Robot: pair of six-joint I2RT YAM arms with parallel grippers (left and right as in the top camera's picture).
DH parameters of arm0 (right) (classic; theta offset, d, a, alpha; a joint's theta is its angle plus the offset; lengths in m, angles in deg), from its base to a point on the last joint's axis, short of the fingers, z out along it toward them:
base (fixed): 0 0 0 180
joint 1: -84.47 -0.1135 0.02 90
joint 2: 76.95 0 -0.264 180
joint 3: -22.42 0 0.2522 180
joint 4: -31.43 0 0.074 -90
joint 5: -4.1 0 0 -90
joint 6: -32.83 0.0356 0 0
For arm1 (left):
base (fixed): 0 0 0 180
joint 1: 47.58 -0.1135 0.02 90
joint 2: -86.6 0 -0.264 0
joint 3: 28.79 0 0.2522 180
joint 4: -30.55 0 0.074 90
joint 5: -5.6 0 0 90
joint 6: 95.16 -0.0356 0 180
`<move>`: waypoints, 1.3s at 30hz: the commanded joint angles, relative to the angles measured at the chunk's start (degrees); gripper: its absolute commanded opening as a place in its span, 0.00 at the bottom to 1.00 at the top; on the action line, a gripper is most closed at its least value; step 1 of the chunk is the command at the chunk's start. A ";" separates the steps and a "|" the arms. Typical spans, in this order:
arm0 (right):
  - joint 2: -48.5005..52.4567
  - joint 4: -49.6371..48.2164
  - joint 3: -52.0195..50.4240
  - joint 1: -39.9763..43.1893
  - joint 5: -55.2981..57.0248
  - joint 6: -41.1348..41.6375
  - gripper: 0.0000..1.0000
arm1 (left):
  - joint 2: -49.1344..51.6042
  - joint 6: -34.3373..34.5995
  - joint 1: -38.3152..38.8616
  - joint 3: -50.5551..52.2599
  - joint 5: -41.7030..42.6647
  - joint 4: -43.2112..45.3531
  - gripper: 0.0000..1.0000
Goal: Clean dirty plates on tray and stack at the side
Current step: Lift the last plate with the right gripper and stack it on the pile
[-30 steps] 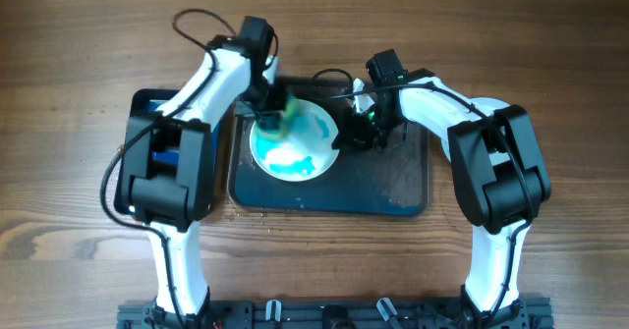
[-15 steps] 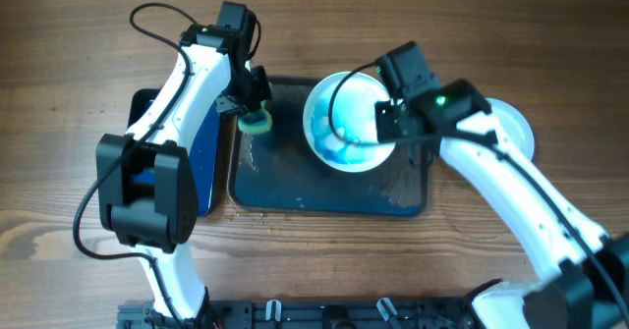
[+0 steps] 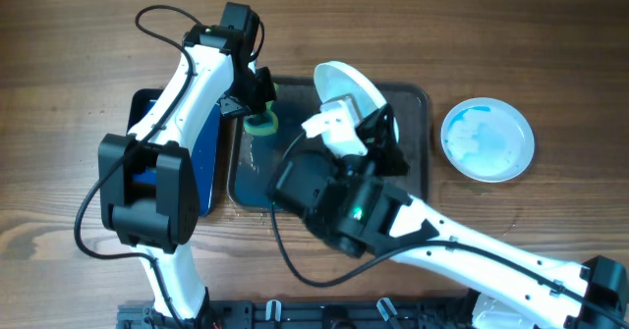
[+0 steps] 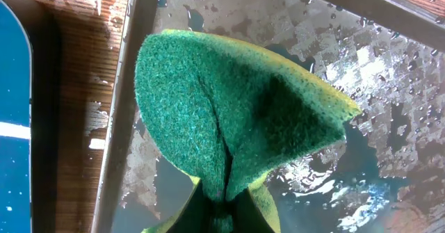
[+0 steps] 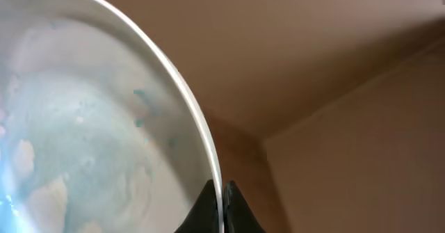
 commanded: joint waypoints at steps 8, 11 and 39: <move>-1.18 -9.18 0.28 -0.66 5.38 -6.49 0.04 | -1.18 0.87 0.20 -0.81 -1.49 0.04 0.04; -1.18 -9.03 0.28 -0.20 -2.93 -4.26 0.04 | -3.96 -3.61 -0.90 -0.83 -1.77 -2.08 0.04; -9.35 -7.96 0.31 33.27 -61.94 7.85 0.04 | -21.44 -20.79 -20.48 27.74 -11.04 13.70 1.00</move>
